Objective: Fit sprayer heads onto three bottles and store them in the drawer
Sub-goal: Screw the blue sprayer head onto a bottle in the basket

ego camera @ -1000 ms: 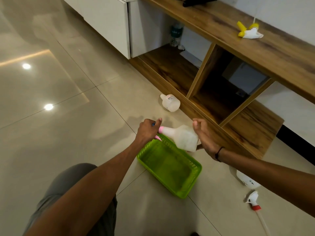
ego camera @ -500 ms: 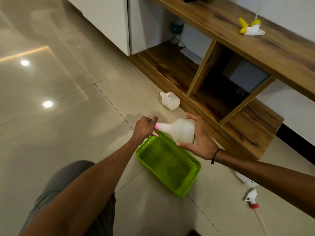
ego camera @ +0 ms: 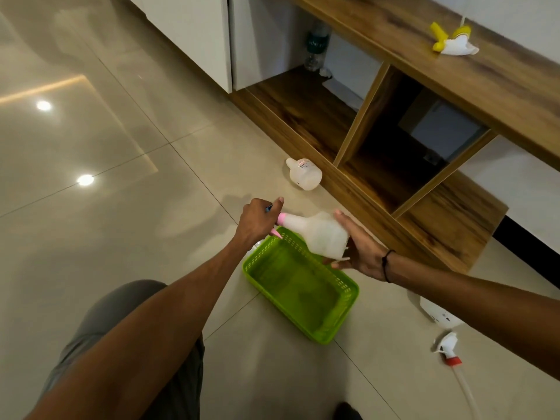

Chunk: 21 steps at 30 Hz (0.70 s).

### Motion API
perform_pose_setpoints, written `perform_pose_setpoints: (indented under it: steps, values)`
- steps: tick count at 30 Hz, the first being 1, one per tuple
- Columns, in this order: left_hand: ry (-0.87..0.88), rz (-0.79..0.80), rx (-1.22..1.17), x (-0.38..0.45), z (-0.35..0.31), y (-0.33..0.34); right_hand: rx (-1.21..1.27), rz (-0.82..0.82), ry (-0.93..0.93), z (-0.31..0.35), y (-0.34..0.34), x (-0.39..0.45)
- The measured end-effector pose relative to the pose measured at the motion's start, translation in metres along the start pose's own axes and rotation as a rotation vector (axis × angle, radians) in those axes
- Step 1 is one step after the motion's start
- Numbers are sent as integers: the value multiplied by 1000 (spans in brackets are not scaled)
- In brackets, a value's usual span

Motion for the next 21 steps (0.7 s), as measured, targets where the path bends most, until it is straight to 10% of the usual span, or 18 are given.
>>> perform_pose_setpoints:
  steps: [2,6,11,21]
  values:
    - [12,1,8,-2,0,2,159,-19,131,-2,4,2]
    - [-39,26,-2,-1,1,3,-239,-284,-264,3,-4,-4]
    - [84,12,62,-4,-3,0,288,133,212,-9,-8,4]
    - [330,173,-56,-9,-28,-2,-564,129,23,-5,28,9]
Point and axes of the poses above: each hand's wrist, its own x-axis towards the middle knuckle, its own y-axis out of the palm, z = x × y, the point moved 2 cm from there along x, towards the middle knuckle, and after that the axes turned 3 degrees about -y, right-handed, at the moved point
